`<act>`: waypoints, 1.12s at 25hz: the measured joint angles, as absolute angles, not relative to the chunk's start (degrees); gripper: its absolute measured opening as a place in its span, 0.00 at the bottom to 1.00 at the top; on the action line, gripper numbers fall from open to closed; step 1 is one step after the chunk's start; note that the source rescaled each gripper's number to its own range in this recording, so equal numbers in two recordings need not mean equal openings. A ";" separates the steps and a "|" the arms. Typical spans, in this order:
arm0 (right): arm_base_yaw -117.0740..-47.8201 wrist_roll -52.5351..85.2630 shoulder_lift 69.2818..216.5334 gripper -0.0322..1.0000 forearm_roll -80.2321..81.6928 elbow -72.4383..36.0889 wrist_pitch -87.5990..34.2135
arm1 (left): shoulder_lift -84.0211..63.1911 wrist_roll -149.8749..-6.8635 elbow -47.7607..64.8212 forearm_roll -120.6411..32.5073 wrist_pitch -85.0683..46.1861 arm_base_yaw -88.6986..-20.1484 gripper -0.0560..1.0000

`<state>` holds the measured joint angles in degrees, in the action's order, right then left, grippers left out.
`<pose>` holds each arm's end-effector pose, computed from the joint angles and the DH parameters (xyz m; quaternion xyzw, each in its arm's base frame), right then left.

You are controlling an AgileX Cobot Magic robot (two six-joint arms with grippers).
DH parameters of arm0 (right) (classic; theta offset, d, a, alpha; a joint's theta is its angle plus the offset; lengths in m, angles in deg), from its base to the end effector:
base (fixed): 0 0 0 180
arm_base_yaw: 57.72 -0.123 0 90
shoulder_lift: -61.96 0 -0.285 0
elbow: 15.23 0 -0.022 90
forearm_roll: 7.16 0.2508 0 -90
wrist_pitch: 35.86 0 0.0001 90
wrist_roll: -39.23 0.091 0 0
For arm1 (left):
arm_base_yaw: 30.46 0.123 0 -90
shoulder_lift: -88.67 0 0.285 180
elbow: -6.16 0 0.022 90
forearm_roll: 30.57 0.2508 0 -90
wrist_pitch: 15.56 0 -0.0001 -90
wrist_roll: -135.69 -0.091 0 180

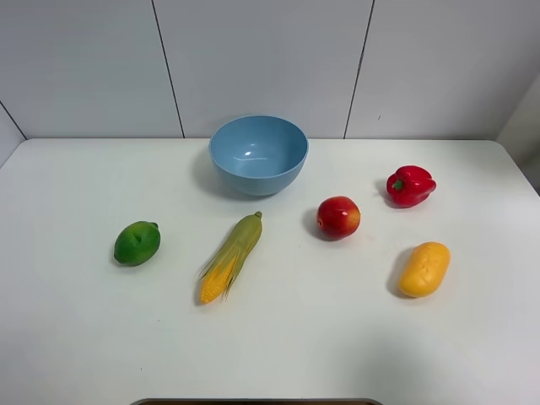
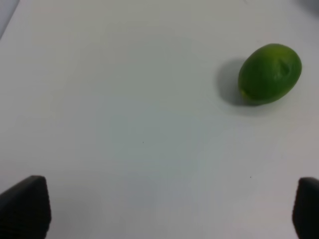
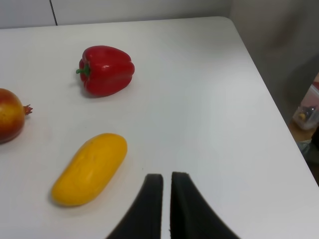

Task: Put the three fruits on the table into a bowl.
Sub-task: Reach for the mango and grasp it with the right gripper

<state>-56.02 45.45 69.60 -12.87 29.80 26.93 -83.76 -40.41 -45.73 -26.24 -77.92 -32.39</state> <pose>-0.0147 -0.0076 0.2916 0.0627 0.8422 -0.0285 0.5348 -0.0003 0.0061 0.2591 -0.0160 0.8731 0.0130 0.4871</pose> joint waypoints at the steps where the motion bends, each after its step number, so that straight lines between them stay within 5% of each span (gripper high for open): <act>1: -56.02 45.45 69.60 0.03 -12.87 29.80 26.93 | -83.76 -40.41 -45.73 -26.24 -77.92 -32.39 1.00; 23: -56.02 45.45 69.60 0.04 -12.87 29.80 26.93 | -83.76 -40.41 -45.73 -26.24 -77.92 -32.39 1.00; 28: -56.02 45.45 69.60 0.22 -12.87 29.80 26.93 | -83.76 -40.41 -45.73 -26.24 -77.92 -32.39 1.00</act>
